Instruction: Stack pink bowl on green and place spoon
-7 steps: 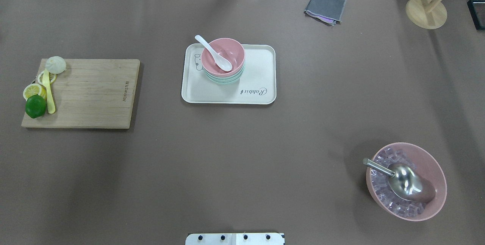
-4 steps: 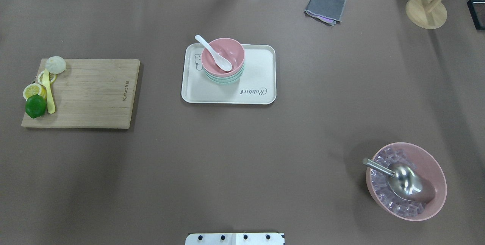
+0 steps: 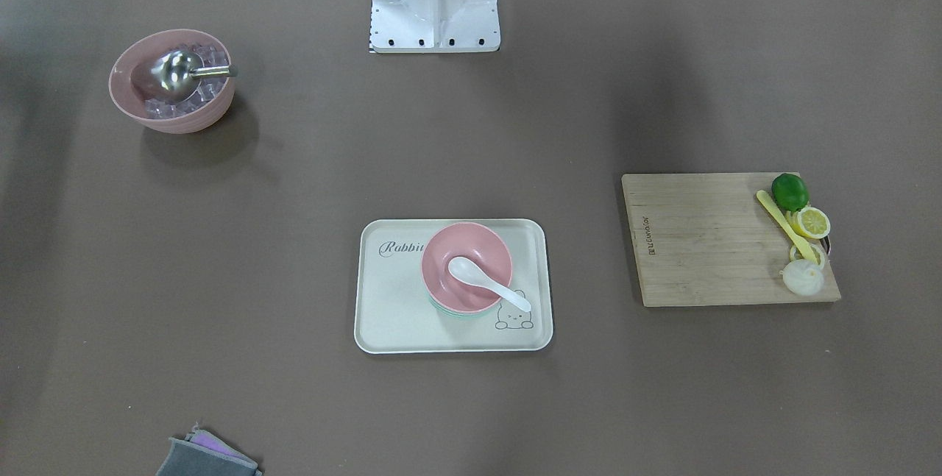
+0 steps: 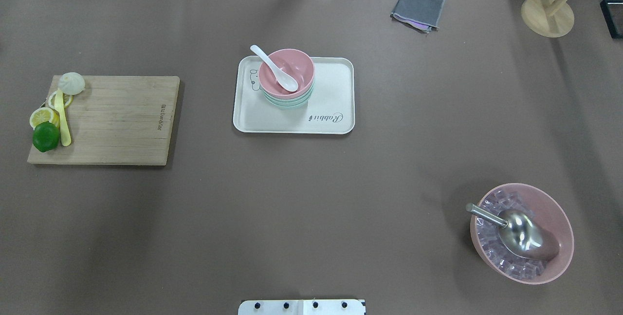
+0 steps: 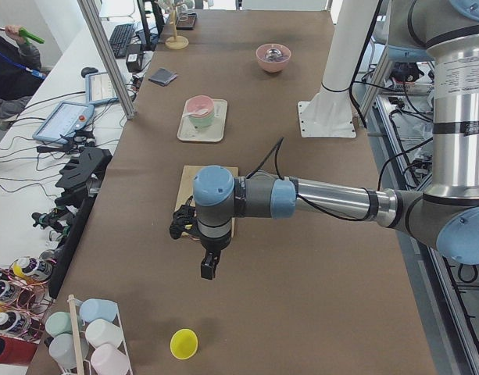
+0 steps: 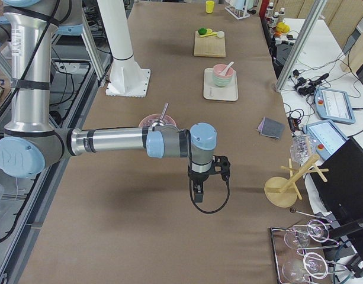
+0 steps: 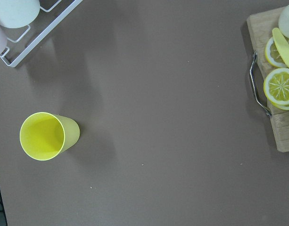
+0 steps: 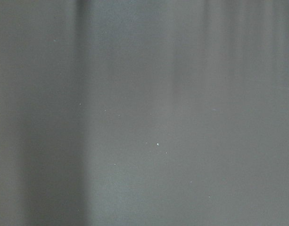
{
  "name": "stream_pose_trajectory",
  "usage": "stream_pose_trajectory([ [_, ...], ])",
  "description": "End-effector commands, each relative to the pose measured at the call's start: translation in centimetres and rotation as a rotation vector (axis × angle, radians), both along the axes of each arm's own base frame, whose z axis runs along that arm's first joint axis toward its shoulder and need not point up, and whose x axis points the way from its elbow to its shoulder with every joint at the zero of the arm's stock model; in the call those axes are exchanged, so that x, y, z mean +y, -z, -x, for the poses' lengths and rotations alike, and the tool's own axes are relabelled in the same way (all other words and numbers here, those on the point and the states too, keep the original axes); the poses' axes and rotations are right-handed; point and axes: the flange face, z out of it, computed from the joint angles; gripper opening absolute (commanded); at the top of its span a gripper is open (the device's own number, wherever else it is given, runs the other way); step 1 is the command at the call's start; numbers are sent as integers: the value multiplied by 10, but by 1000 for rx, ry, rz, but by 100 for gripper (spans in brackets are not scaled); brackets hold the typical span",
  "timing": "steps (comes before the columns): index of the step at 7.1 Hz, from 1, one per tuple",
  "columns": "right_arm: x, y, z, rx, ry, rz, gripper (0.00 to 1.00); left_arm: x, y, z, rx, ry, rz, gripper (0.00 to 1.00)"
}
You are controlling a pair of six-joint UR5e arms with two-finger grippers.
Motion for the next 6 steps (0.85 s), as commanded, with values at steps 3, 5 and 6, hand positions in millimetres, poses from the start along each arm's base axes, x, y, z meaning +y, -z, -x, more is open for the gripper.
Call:
stream_pose_trajectory([
  [3,-1,2,3,0,6,-5,100,0,-1,0,-1,0,2,98],
  [5,-1,2,4,0,9,-6,100,1,-2,-1,-1,-2,4,98],
  [6,-2,5,5,-1,10,-11,100,1,-2,-1,-1,0,5,98],
])
